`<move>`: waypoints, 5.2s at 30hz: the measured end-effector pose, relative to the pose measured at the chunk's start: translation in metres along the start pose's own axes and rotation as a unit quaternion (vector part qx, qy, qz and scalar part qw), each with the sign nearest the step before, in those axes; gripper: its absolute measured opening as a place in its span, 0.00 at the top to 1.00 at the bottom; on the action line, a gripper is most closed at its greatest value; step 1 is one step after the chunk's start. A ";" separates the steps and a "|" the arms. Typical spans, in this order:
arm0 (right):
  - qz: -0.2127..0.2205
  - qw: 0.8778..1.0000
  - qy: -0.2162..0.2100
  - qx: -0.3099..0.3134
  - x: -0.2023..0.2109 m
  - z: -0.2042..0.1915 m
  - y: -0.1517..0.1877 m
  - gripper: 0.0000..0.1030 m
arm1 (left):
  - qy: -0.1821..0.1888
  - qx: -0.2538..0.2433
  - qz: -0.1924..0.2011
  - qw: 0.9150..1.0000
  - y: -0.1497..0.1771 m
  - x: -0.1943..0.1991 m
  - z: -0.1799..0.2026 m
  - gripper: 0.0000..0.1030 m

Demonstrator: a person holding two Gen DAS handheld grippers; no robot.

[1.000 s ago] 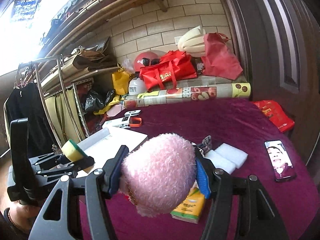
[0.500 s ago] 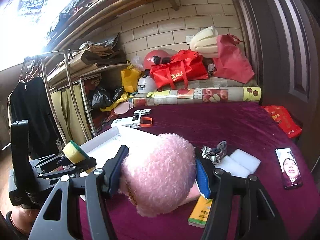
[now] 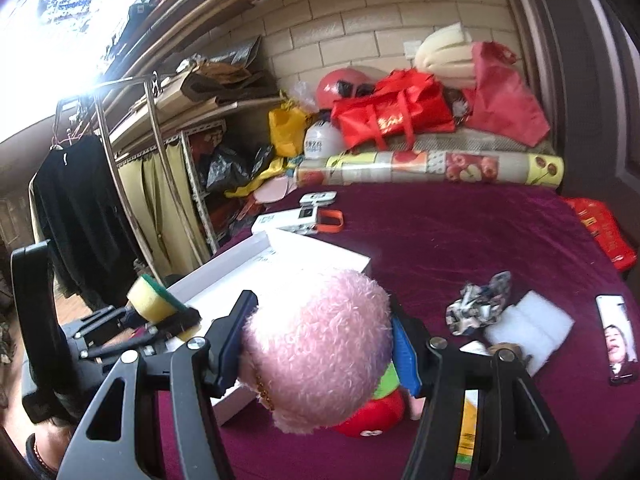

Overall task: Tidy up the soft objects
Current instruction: 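Carry the sponge and pink ball with both tools over the white tray, then open both tools to drop the sponge and pink ball into the tray, then move both open tools back toward the items on the table, then grasp the red apple plush with the left tool while the right tool grasps the yellow tissue pack, then carry the apple plush and yellow tissue pack with both tools over the tray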

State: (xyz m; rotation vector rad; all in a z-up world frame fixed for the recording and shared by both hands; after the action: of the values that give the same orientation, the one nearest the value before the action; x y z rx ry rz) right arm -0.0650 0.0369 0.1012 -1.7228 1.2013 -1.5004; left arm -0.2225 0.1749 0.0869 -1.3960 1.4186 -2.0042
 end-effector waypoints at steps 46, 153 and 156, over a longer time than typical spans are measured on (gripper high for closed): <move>-0.013 0.998 -0.020 -0.061 -0.060 -0.009 0.000 0.15 | -0.019 0.045 -0.004 0.999 -0.010 -0.044 -0.037 0.00; -0.006 1.000 -0.010 -0.006 -0.001 0.008 -0.029 0.47 | -0.046 0.020 0.039 0.998 -0.023 0.011 -0.045 0.38; -0.023 0.999 -0.022 -0.014 -0.024 0.006 -0.031 0.47 | -0.057 0.031 0.026 0.998 -0.027 -0.004 -0.058 0.38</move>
State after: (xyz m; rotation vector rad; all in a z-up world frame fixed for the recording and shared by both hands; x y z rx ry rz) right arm -0.0502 0.0713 0.1147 -1.8033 1.1737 -1.4712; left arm -0.2623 0.2218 0.1058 -1.4072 1.3185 -1.8884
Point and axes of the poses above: each gripper's, at about its wrist camera, not at the fingertips, and x roughly against the way its jaws point, z to its right, y to its underside, the point moved 1 cm from there along -x, roughly the way its jaws point, and after that the axes turned 9 degrees about -y, right-handed, at the moved point
